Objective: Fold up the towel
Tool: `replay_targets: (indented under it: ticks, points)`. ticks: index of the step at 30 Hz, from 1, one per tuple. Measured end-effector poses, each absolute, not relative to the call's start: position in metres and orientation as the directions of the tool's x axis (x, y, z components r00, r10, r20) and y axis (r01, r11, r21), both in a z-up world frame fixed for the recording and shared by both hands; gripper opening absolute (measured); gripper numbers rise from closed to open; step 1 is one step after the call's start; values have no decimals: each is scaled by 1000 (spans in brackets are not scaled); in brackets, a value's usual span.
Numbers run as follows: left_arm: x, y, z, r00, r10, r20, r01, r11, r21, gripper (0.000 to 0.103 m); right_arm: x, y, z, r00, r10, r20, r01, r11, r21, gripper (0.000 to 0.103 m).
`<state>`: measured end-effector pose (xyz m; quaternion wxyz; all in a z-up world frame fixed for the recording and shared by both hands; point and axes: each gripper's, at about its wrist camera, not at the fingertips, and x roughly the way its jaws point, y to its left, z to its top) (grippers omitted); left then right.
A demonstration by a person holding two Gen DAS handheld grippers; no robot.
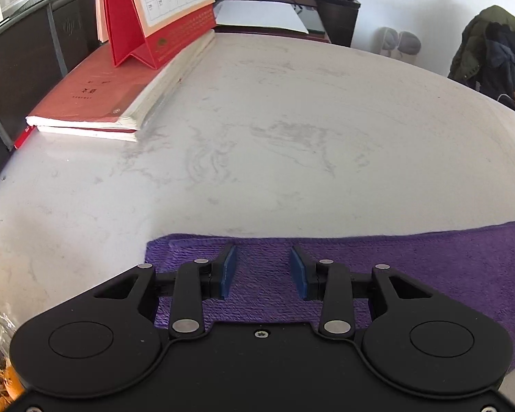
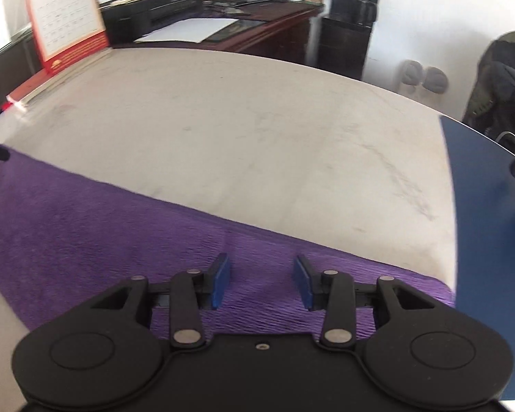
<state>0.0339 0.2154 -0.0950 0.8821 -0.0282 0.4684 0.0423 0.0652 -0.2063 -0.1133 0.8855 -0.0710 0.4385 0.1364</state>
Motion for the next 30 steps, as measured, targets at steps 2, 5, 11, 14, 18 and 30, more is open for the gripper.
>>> replay_targets:
  ticks: [2,5,11,14,18,30]
  points:
    - [40,217,-94,551,60,-832,-110,994,-1,38,69,-221,-116,595,147,-790,-245,970,-4,37]
    - [41,211,-87,540,92,-836,-120,992,32,37,70,-229,-118,603,118,-789,-190,982,2,37]
    - [7,173,-65,550,35,-835,-27,999,24,37,32,-189,-95,604,266,-751,-356,934,45,37]
    - [-14,145,-73,516,-17,-856,23,1000,-5,37,3,-163,-101,568,327,-755,-461,887,37,37]
    - [-37,127,-86,499,-40,-866,16,999,-37,37,-16,-172,-111,541,328,-775,-464,884,50,36]
    - [-50,168,-81,490,56,-870,-134,991,-12,37,-44,-298,-108,612,110,-784,-153,988,19,36]
